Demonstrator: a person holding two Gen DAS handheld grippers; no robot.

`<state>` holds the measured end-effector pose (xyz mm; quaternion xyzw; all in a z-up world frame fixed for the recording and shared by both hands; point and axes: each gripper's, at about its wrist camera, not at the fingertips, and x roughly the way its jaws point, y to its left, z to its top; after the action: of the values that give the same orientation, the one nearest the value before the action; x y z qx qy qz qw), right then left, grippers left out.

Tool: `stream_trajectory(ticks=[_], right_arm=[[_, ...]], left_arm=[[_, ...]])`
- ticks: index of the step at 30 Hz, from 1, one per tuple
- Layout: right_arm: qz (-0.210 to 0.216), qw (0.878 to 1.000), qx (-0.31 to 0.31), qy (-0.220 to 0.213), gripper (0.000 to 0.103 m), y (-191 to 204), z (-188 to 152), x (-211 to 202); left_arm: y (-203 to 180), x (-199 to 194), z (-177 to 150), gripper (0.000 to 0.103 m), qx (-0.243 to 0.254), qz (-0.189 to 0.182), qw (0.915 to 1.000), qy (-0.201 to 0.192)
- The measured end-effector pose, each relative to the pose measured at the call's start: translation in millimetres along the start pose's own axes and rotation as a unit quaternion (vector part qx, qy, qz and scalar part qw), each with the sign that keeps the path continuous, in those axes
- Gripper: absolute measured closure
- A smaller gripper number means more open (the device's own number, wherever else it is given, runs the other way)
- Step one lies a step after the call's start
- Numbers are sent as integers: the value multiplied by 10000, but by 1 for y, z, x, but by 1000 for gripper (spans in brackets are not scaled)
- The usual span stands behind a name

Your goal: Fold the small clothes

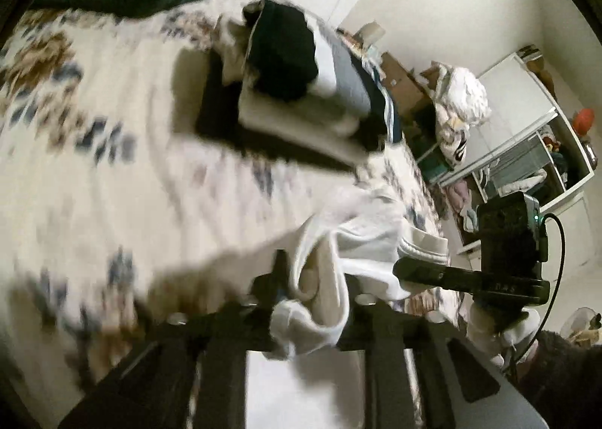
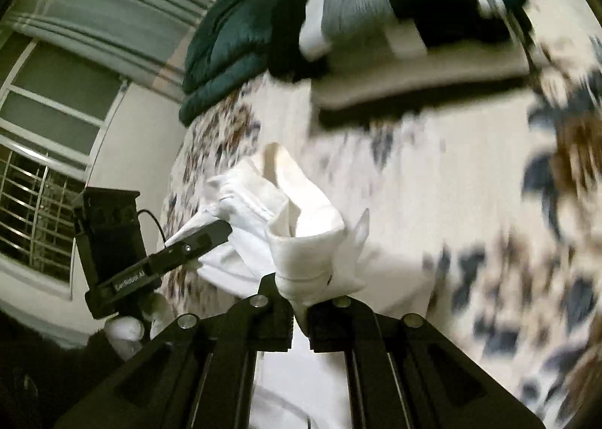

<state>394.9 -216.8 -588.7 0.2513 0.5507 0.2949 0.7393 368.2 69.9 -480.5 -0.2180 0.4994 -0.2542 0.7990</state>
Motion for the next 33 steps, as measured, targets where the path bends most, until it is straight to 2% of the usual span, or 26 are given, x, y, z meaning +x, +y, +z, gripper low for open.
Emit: stream_trajectory(ticks=[2, 3, 4, 6, 8, 10, 12, 16, 18, 20, 23, 25, 26, 28, 29, 31, 32, 33], right_arm=[[-20, 9996, 93, 281, 94, -4, -31, -1], [-9, 9991, 162, 396, 92, -7, -43, 0], [-17, 9985, 206, 501, 86, -11, -54, 1], [-138, 9962, 236, 828, 74, -19, -81, 5], [-195, 9935, 278, 1082, 68, -27, -101, 3], [-260, 9909, 226, 1302, 52, -32, -115, 0], [-289, 9883, 258, 1477, 48, -38, -124, -4], [-71, 9871, 359, 1557, 47, -45, -127, -16], [-39, 9894, 612, 1317, 42, -51, -122, -28], [11, 9895, 991, 1052, 41, -63, -113, -30], [-180, 9867, 1490, 620, 41, -85, -86, -14], [-100, 9812, 1870, 460, 41, -103, -73, -1], [37, 9778, 2050, 441, 41, -112, -68, 8], [216, 9732, 2237, 493, 41, -125, -59, 28], [333, 9715, 2281, 560, 41, -130, -56, 38], [548, 9684, 2330, 707, 41, -133, -54, 55], [548, 9679, 2333, 752, 41, -134, -53, 63], [583, 9681, 2322, 733, 43, -134, -52, 65]], left_arm=[[-1, -8, -27, 74, -167, 33, 9997, 181], [0, -11, -39, 67, -256, 78, 9992, 295], [2, -13, -52, 59, -332, 173, 9984, 428], [8, -16, -81, 58, -442, 384, 9956, 735], [16, -19, -107, 58, -523, 615, 9911, 1054], [24, -25, -125, 58, -632, 758, 9872, 1252], [31, -34, -133, 58, -780, 857, 9843, 1329], [37, -47, -119, 58, -968, 1000, 9844, 1074], [40, -40, -107, 57, -965, 1001, 9858, 942], [43, -25, -89, 54, -909, 1009, 9874, 815], [54, 13, -60, 51, -956, 783, 9895, 749], [62, 38, -46, 51, -1055, 386, 9902, 828], [66, 55, -40, 51, -1089, 279, 9892, 942], [75, 83, -35, 51, -1159, -215, 9869, 1099], [81, 96, -36, 51, -1241, -252, 9846, 1203], [84, 101, -36, 53, -1323, -370, 9839, 1139], [82, 99, -35, 56, -1256, -313, 9858, 1070], [79, 96, -35, 71, -1184, -247, 9869, 1067]])
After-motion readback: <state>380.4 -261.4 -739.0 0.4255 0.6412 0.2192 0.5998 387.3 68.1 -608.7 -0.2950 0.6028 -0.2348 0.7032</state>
